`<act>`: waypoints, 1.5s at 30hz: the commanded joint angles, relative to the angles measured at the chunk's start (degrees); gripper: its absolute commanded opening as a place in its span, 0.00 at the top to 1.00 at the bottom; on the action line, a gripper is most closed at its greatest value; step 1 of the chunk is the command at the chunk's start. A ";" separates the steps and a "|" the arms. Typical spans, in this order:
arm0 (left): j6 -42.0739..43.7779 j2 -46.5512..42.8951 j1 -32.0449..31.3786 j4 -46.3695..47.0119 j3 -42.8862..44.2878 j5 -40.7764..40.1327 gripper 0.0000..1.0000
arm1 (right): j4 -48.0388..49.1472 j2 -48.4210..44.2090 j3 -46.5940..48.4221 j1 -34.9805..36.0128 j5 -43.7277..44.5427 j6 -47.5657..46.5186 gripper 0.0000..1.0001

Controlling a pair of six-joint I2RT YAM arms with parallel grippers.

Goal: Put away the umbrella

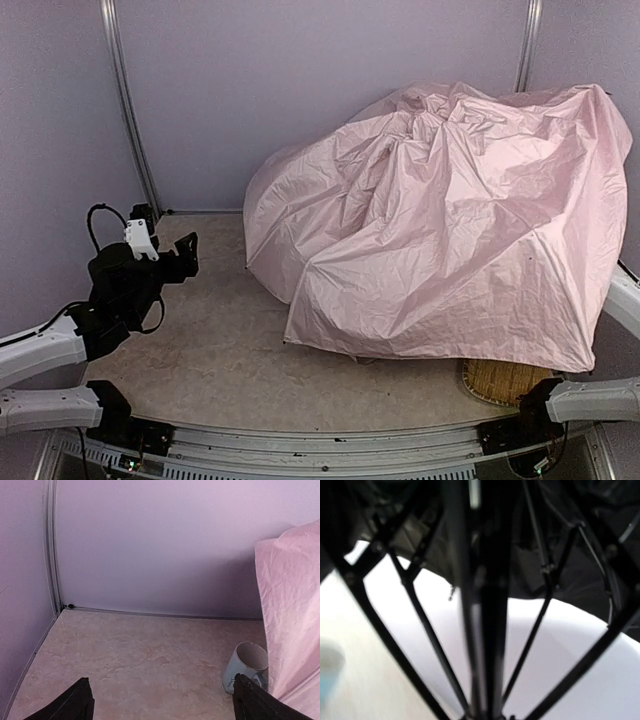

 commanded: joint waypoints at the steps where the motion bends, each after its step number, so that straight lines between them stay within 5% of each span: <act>1: 1.28 -3.09 0.75 0.52 0.89 -0.56 0.06 | -19.81 -1.23 8.56 -0.58 5.99 -8.72 1.00; 6: 6.20 -7.70 0.75 4.65 -1.01 0.76 0.07 | -35.03 0.04 17.80 -0.58 3.81 -13.17 1.00; 12: 7.81 -1.36 -5.20 6.61 5.70 24.91 0.14 | -52.21 1.97 23.65 1.01 -8.59 -21.04 1.00; 21: 15.18 27.94 -21.79 7.16 27.18 38.99 0.02 | -53.62 2.74 24.88 3.12 -14.90 -20.66 1.00; 30: 16.54 39.84 -23.14 5.24 40.34 46.95 0.01 | -51.94 9.03 22.17 9.61 -21.01 -20.17 1.00; 34: 15.82 40.86 -23.98 8.65 39.24 48.48 0.02 | -50.17 13.07 22.36 12.32 -20.88 -20.83 1.00; 36: 15.21 41.50 -24.29 10.27 38.66 47.95 0.09 | -49.06 14.80 23.42 13.48 -21.48 -21.26 1.00; 45: 8.22 39.96 -23.35 23.31 32.22 47.10 0.71 | -34.00 10.90 17.25 13.78 -19.73 -15.28 0.35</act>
